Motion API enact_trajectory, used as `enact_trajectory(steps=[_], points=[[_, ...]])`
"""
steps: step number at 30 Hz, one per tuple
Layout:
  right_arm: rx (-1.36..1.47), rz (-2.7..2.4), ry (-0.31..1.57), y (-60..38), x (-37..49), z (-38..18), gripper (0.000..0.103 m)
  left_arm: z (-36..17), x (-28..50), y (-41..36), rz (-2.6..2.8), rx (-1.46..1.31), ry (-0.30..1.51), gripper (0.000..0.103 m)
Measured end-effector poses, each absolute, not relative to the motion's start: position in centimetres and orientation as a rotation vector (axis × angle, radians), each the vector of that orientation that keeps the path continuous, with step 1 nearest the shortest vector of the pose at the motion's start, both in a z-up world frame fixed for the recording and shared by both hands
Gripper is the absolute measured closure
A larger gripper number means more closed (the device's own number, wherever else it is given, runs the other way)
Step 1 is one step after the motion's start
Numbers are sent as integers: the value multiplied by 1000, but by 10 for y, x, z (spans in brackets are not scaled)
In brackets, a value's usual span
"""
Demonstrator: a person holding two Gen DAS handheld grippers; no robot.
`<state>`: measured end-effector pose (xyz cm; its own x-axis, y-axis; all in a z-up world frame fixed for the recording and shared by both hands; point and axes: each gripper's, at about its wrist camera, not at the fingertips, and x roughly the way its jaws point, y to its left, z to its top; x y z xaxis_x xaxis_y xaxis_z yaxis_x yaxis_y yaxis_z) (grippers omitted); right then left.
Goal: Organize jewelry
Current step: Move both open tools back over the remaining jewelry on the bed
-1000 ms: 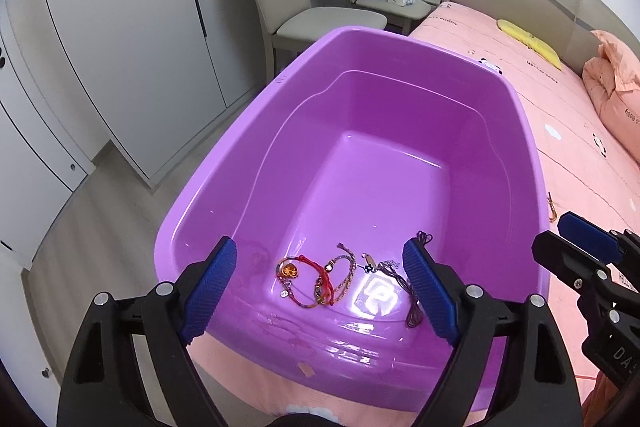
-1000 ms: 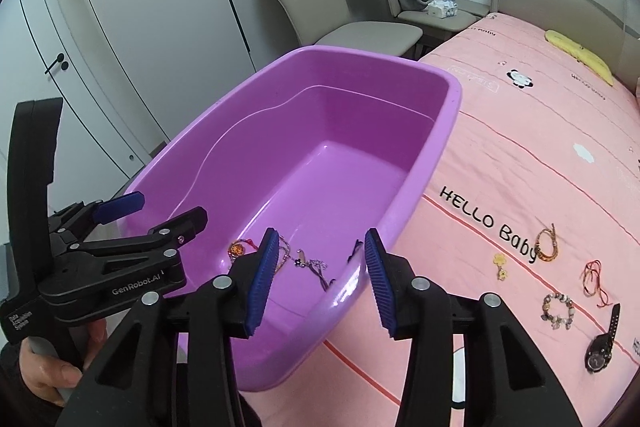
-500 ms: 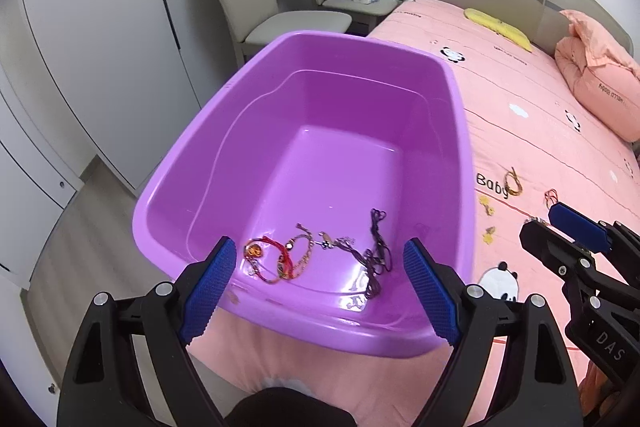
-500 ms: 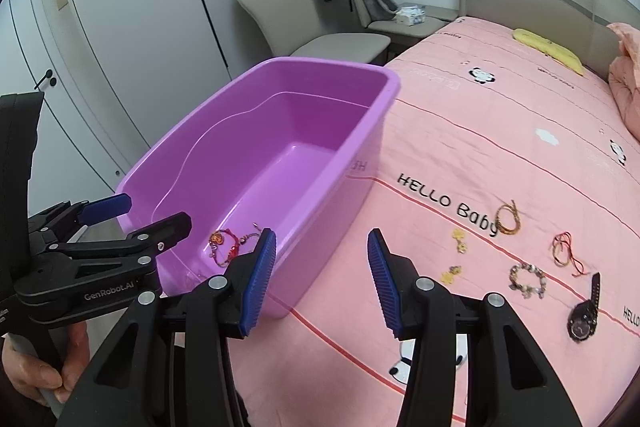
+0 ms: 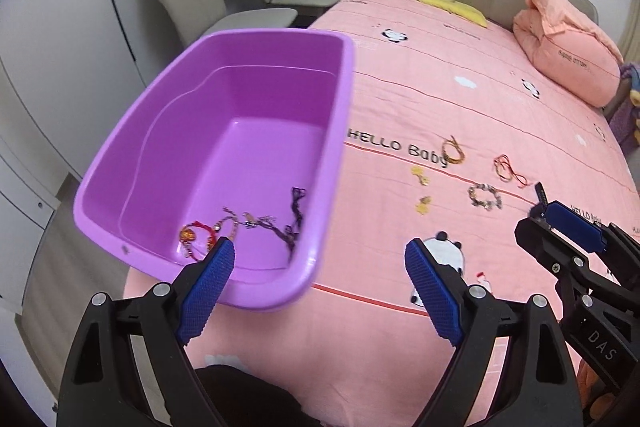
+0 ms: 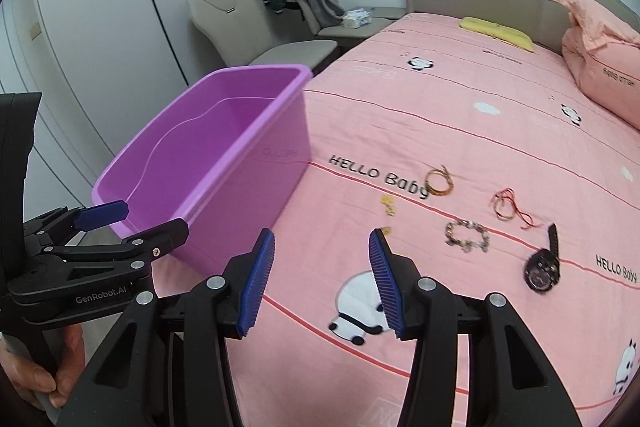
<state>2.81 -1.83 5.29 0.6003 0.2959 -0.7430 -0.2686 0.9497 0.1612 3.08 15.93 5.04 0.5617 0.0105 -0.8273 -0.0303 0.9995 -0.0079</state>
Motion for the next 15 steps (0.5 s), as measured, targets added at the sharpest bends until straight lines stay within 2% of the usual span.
enact_trajectory(steps=[15], points=[[132,142,889,-121,-9,21,55,28,25,70,-99,49,1003,17]])
